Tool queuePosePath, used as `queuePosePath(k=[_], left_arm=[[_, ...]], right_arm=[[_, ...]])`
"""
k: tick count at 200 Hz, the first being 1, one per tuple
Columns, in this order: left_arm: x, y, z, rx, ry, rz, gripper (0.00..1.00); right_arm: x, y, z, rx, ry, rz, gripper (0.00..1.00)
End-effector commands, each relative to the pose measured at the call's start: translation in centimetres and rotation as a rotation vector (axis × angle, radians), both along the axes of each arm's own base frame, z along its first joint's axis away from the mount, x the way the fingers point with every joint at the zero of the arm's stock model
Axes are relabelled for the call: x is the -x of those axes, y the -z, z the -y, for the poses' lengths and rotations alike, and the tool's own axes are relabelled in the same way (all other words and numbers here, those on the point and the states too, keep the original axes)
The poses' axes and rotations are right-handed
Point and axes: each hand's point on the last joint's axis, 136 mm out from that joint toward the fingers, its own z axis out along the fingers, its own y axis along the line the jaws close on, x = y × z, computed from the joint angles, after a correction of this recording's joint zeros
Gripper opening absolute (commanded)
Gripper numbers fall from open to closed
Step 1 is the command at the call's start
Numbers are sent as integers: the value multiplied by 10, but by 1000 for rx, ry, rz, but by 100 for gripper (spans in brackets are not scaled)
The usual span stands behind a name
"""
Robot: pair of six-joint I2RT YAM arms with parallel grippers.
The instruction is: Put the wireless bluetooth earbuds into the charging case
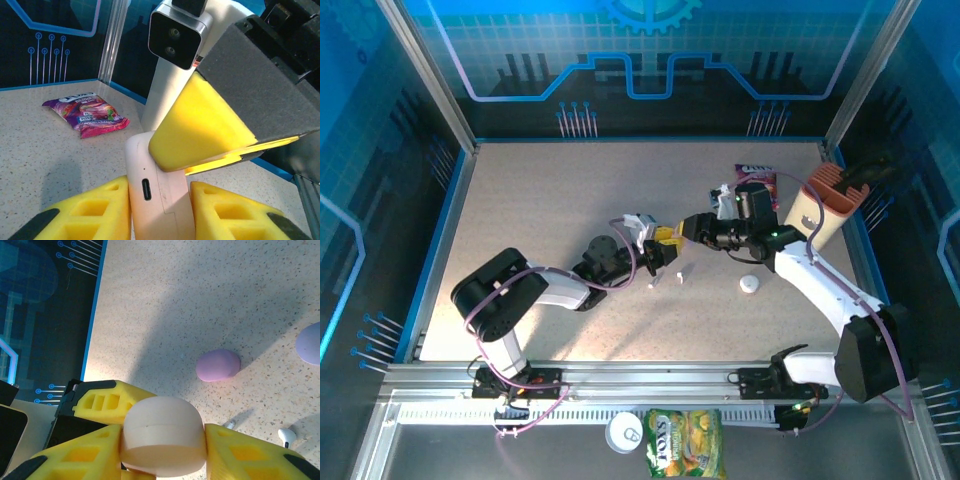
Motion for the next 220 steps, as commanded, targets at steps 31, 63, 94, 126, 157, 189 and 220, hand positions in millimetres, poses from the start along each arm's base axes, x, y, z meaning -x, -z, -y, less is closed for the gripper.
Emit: queuePosePath(k=[31, 63, 94, 126, 157, 189, 220], left_arm=[[14, -11, 8, 32, 109, -2, 27], [22, -14, -2, 21, 235, -74, 30], [42, -31, -24, 45, 393, -80, 34], [59, -49, -42, 90, 511, -77, 32], [70, -59, -45, 108, 570, -37, 32], [74, -61, -45, 112, 598, -32, 32], [78, -65, -46, 110, 609, -18, 32]], right_arm=[[4, -23, -2, -18, -58, 118, 59], [14, -40, 0, 46, -187, 333, 70], [48, -48, -1, 97, -389, 563, 73], [76, -65, -6, 19, -515, 670, 70], [88, -73, -13, -48, -589, 696, 68], [88, -73, -20, -57, -626, 698, 66], [82, -75, -31, -42, -656, 701, 64]])
